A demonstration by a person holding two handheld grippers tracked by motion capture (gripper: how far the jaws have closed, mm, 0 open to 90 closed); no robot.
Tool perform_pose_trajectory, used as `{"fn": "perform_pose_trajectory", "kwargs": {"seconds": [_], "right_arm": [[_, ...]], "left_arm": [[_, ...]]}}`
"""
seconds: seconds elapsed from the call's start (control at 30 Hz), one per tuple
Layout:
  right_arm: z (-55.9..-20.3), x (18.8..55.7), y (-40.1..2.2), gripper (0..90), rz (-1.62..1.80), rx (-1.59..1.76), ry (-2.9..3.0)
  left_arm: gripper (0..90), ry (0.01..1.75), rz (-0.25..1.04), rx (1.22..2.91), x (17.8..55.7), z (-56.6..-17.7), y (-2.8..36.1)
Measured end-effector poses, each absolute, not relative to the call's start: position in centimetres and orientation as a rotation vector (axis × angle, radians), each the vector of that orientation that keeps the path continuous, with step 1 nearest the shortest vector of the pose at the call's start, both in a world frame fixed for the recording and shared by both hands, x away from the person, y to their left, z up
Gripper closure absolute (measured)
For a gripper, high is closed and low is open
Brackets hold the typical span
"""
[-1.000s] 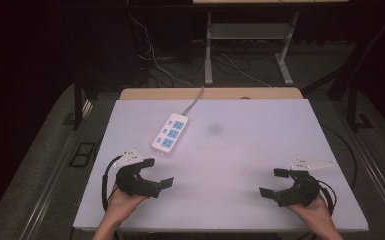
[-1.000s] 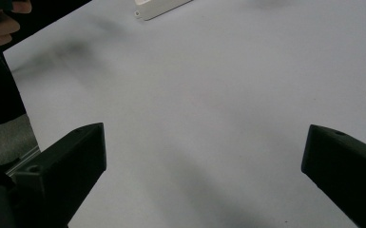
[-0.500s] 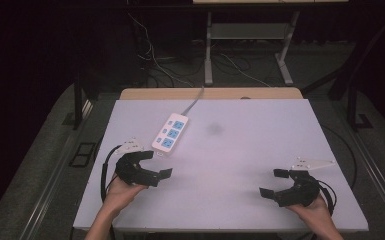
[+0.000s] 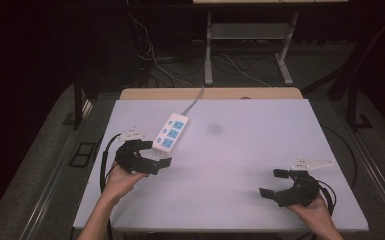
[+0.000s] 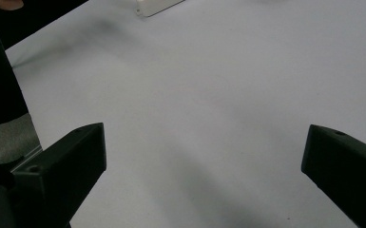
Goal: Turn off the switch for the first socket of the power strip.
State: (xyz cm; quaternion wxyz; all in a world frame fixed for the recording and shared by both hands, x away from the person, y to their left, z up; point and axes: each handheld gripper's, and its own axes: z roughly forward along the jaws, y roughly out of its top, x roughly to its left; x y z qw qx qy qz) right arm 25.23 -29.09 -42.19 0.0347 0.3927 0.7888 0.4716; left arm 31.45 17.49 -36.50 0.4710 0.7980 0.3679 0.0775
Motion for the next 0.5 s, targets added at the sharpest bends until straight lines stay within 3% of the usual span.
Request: {"fn": "perform_pose_trajectory", "kwargs": {"seconds": [0.5], "right_arm": [[-42.3,25.2,-29.0,0.8,1.445,1.208,2.428]], "left_arm": [[0.0,0.914,0.203,1.978,33.5,-35.6,17.3]]}}
